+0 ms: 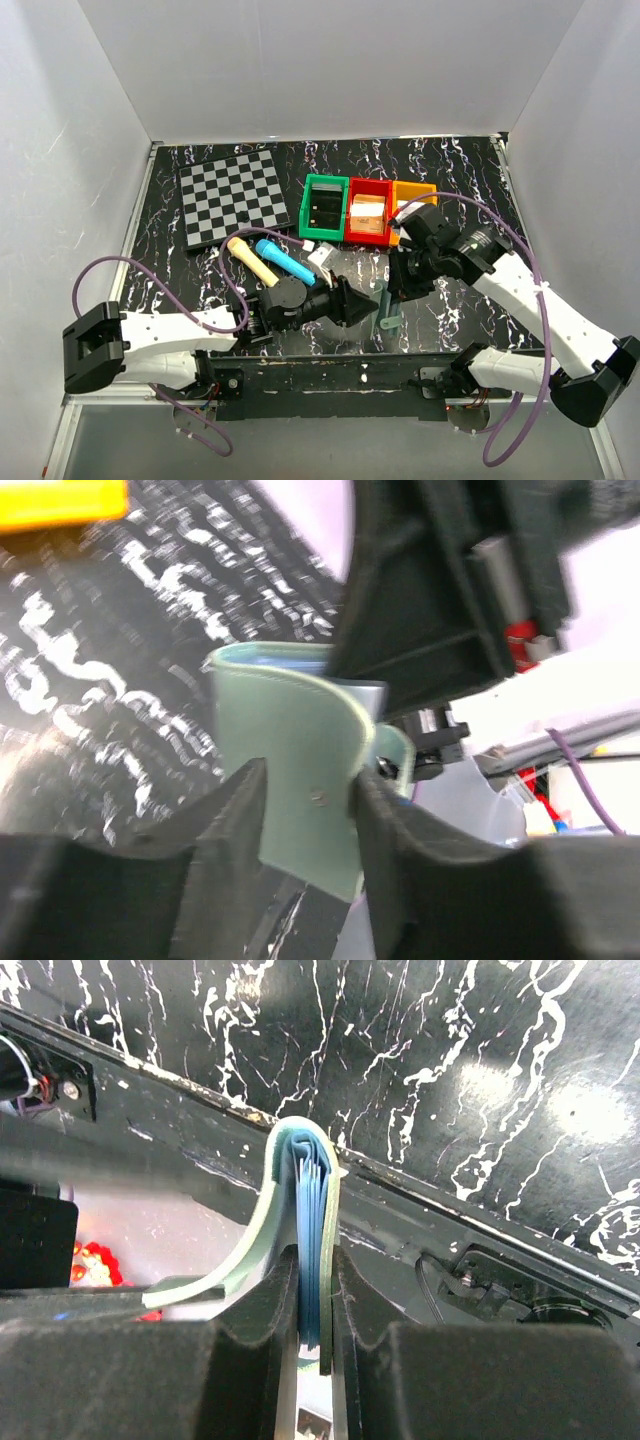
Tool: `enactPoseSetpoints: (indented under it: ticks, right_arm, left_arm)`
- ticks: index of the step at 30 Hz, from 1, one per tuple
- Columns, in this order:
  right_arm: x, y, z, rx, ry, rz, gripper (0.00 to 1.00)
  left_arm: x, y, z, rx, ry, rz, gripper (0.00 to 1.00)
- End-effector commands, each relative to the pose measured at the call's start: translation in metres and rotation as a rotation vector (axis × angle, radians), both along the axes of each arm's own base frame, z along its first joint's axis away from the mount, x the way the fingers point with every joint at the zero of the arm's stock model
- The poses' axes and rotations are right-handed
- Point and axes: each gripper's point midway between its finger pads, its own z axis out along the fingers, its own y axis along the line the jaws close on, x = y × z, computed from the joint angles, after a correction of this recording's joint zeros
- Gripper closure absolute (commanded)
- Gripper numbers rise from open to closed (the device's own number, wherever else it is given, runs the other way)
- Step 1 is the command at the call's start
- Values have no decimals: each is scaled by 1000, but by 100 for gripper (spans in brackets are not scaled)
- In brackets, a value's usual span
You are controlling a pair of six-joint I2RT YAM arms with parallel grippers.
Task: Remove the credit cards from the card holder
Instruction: Open the card holder at the center of the board.
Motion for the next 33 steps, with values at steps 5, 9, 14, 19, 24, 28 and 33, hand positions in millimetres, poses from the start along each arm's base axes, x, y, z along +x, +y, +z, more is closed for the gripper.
enactPoseSetpoints:
  ticks: [5, 9, 14, 19, 24, 28, 33]
  right_arm:
    - [9, 27, -31, 21, 63, 45, 99]
    - [17, 33, -51, -9, 90, 28, 99]
    - [25, 40, -77, -42, 133, 4, 99]
    - [29, 51, -98, -33, 176, 6, 99]
    - [27, 59, -116, -20, 232, 3, 99]
    - [25, 66, -126, 5, 275, -9, 99]
    - [25, 69, -130, 14, 293, -14, 99]
  left_arm:
    - [21, 61, -86, 277, 146, 259, 19]
    - [22, 76, -82, 260, 172, 309, 2]
    - [20, 78, -64, 200, 156, 295, 2]
    - [12, 63, -49, 137, 106, 206, 5]
    - [5, 37, -43, 131, 87, 109, 14]
    - [2, 22, -47, 123, 81, 58, 20]
    - [1, 6, -51, 123, 81, 8, 27]
